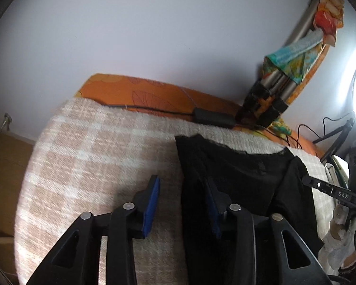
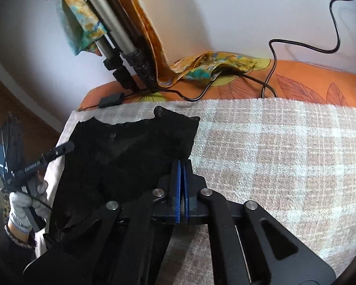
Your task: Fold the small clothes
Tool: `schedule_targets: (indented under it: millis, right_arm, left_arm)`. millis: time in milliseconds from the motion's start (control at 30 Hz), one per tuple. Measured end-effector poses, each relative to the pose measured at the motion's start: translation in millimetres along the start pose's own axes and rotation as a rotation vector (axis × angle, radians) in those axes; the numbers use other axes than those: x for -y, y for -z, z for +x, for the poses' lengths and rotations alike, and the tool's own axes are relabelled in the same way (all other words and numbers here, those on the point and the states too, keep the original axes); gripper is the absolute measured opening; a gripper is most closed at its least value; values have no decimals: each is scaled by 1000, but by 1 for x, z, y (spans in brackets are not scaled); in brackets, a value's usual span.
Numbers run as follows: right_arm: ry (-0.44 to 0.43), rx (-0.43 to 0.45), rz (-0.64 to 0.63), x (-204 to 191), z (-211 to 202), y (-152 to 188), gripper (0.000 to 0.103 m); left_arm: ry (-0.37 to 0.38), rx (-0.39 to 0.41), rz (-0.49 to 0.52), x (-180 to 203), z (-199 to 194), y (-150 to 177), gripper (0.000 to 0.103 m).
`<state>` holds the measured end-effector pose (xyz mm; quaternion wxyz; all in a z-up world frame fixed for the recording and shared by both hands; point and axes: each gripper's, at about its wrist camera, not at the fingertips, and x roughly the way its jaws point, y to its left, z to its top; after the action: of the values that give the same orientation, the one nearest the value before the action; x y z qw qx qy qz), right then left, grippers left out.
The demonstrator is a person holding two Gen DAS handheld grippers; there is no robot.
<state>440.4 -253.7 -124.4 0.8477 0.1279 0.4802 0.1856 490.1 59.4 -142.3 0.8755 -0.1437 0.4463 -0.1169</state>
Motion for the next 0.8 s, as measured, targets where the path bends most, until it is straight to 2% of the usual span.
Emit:
schedule_targets:
  millis: [33,100,167,233,267,367,400,433,467,500,533,667,800]
  right_arm:
    - [-9,-5,13,2,1,-2,4]
    - [-35,8,47,7,-1,-5,14]
    - [-74,25,70,10,-2,-9,55]
    - [-85,44,83,11,0,-14,59]
    - [-86,38,89,11,2,-17,59]
    - [-98,40,104,12,8,-25,58]
    - [-98,39,101,12,9,-27,55]
    - [-98,38,92,10,12,-28,41]
    - [-100,27,82,9,15,-29,21]
    - [-100,11,73,8,19,-30,12]
    - [-95,1,62,5,22,-29,8]
    - [-85,39,22,-4,13,-27,6]
    - [-111,77,-2,-10,-11,-26,5]
  left_arm:
    - [13,7,-4,-1,-1,-2,49]
    - [54,24,-22,-3,-4,-6,60]
    - [78,35,-47,-2,-2,-12,63]
    - [89,26,-60,-1,3,-17,61]
    - [96,19,-66,0,7,-19,60]
    - [96,-8,-54,8,19,-22,43]
    - [89,-23,-42,11,24,-22,31]
    - [81,-34,-28,14,28,-22,26]
    - [74,-22,-10,17,28,-22,24]
    - [90,-29,-1,19,30,-23,10]
    - [100,-35,-2,20,32,-23,5]
    - [134,-14,-28,21,24,-25,2]
    - [148,16,-6,27,0,-23,1]
